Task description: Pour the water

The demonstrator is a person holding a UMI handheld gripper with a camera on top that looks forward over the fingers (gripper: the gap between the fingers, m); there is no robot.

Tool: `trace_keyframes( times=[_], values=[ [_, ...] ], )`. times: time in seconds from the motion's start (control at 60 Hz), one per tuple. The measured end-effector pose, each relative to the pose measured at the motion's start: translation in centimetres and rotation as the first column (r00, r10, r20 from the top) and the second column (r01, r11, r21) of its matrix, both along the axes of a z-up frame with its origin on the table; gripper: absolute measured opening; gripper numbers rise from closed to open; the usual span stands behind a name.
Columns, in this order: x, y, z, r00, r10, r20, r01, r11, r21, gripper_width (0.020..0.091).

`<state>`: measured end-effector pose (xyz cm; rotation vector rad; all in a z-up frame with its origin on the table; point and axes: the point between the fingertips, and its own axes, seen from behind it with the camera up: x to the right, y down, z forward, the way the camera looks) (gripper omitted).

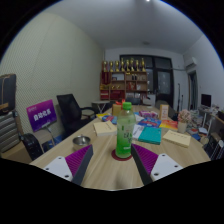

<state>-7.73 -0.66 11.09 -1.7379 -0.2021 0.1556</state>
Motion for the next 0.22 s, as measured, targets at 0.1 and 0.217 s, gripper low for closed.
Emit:
trace_keyframes(
  times=[0.1,0.217],
  values=[
    [0.3,-5.2,2.0,1.000,0.007,0.011,-0.007,0.999,0.042,0.0844],
    [0.8,-9.7,3.1,0.999,-0.013,0.035,0.010,0.997,0.070,0.0846]
  ],
)
